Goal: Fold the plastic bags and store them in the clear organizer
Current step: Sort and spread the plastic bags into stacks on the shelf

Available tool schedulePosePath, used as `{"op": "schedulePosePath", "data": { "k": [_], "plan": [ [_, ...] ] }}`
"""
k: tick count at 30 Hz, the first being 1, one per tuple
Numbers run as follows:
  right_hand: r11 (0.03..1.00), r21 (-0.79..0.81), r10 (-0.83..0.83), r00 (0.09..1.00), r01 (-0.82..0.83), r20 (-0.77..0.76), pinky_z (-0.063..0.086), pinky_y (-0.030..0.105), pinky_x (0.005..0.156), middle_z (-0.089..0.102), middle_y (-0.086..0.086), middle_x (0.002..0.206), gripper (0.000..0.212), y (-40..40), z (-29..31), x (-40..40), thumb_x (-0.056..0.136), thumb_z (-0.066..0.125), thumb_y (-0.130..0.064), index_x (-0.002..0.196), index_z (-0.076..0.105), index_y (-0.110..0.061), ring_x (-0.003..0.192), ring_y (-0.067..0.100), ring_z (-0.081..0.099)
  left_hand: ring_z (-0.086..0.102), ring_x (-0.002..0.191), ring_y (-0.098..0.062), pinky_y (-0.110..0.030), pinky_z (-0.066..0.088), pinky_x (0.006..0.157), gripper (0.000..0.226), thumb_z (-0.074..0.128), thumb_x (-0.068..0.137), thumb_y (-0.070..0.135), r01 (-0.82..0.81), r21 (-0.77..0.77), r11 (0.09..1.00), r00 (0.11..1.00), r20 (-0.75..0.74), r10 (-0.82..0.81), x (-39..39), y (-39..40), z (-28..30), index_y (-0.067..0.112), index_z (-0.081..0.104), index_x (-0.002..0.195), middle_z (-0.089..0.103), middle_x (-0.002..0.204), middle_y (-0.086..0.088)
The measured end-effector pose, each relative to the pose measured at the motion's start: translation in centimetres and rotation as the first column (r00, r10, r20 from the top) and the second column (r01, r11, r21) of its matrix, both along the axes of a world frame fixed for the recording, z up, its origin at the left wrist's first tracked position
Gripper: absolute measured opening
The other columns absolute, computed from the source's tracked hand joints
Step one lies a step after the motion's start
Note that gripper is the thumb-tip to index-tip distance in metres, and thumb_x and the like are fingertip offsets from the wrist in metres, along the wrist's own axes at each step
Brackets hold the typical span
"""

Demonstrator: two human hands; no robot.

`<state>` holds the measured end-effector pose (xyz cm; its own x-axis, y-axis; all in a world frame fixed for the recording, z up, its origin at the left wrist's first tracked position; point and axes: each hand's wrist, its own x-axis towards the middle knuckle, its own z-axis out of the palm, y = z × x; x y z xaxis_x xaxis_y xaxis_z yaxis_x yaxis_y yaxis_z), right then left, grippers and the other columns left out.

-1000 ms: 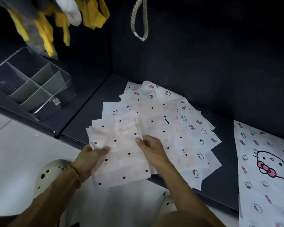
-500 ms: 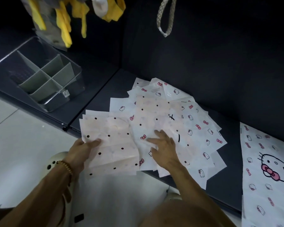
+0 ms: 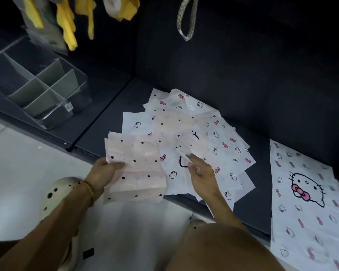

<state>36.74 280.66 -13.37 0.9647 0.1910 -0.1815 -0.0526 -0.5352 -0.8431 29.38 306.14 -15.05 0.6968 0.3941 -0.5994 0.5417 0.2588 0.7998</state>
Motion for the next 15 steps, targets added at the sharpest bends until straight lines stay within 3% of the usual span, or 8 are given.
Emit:
{"op": "schedulePosePath", "data": {
  "k": [3, 6, 8, 10, 11, 13, 15],
  "plan": [
    [0.932, 0.113, 0.349, 0.936, -0.343, -0.04, 0.03, 0.004, 0.101, 0.053, -0.006, 0.136, 0.035, 2.3, 2.1, -0.3, 0.097, 0.051, -0.004, 0.12, 0.062, -0.028, 0.133, 0.004, 0.04, 0.068, 0.082, -0.03, -0.037, 0.054, 0.071, 0.019, 0.057, 0.093, 0.022, -0.017, -0.131, 0.991, 0.999, -0.038, 0.012, 0.2, 0.0, 0.1, 0.009, 0.067, 0.101, 0.071, 0.101, -0.014],
    [0.781, -0.068, 0.611, 0.782, -0.621, -0.123, 0.023, 0.007, 0.105, 0.046, -0.01, 0.144, 0.033, 4.7, 1.8, -1.2, 0.096, 0.054, -0.008, 0.121, 0.066, -0.026, 0.139, -0.003, 0.025, 0.067, 0.099, -0.032, -0.042, 0.053, 0.082, 0.049, 0.044, 0.094, 0.053, 0.045, -0.417, 0.908, 0.999, 0.03, -0.036, 0.3, -0.2, 0.3, 0.013, 0.065, 0.116, 0.07, 0.11, -0.011],
    [0.684, -0.22, 0.681, 0.717, -0.696, -0.151, 0.017, 0.013, 0.111, 0.041, -0.012, 0.149, 0.035, 5.3, 1.0, -1.5, 0.095, 0.057, -0.014, 0.126, 0.063, -0.028, 0.142, 0.0, 0.02, 0.068, 0.098, -0.031, -0.041, 0.052, 0.084, 0.038, 0.052, 0.094, 0.041, 0.104, -0.386, 0.917, 0.994, 0.066, -0.085, 0.3, -0.9, 0.3, 0.011, 0.066, 0.113, 0.068, 0.113, -0.014],
    [0.705, -0.252, 0.645, 0.747, -0.663, -0.16, 0.016, 0.019, 0.114, 0.032, -0.017, 0.152, 0.05, 5.0, 0.5, -1.5, 0.089, 0.065, -0.025, 0.136, 0.051, -0.034, 0.144, 0.0, 0.015, 0.069, 0.086, -0.03, -0.038, 0.054, 0.077, 0.017, 0.06, 0.091, 0.014, 0.043, -0.195, 0.98, 0.999, 0.021, -0.04, 0.3, -1.2, -0.1, 0.005, 0.068, 0.102, 0.068, 0.11, -0.019],
    [0.776, -0.226, 0.568, 0.808, -0.589, -0.157, 0.018, 0.02, 0.115, 0.027, -0.02, 0.152, 0.061, 4.6, 0.3, -1.3, 0.085, 0.068, -0.03, 0.141, 0.044, -0.037, 0.143, -0.002, 0.015, 0.068, 0.081, -0.028, -0.037, 0.055, 0.073, 0.012, 0.06, 0.09, 0.008, -0.009, -0.148, 0.989, 1.0, 0.01, 0.011, 0.2, -1.3, -0.4, 0.005, 0.068, 0.098, 0.069, 0.106, -0.018],
    [0.942, -0.091, 0.305, 0.937, -0.323, -0.17, 0.029, 0.015, 0.107, 0.029, -0.022, 0.148, 0.072, 4.1, 0.3, -0.9, 0.079, 0.071, -0.034, 0.144, 0.038, -0.037, 0.135, -0.006, 0.026, 0.07, 0.073, -0.024, -0.035, 0.057, 0.066, 0.009, 0.061, 0.089, 0.006, -0.085, -0.183, 0.979, 0.995, 0.027, 0.091, 0.1, -1.1, -0.6, 0.008, 0.069, 0.093, 0.073, 0.093, -0.011],
    [0.995, 0.094, 0.046, 0.966, -0.023, -0.253, 0.042, 0.008, 0.088, 0.049, -0.015, 0.135, 0.063, 4.0, 0.3, -0.4, 0.081, 0.072, -0.028, 0.138, 0.047, -0.029, 0.115, -0.004, 0.05, 0.071, 0.076, -0.025, -0.038, 0.058, 0.067, 0.011, 0.064, 0.087, 0.008, -0.162, -0.235, 0.958, 0.984, 0.035, 0.175, 0.0, -0.5, -0.5, 0.009, 0.068, 0.097, 0.074, 0.089, -0.008]
  ]
}}
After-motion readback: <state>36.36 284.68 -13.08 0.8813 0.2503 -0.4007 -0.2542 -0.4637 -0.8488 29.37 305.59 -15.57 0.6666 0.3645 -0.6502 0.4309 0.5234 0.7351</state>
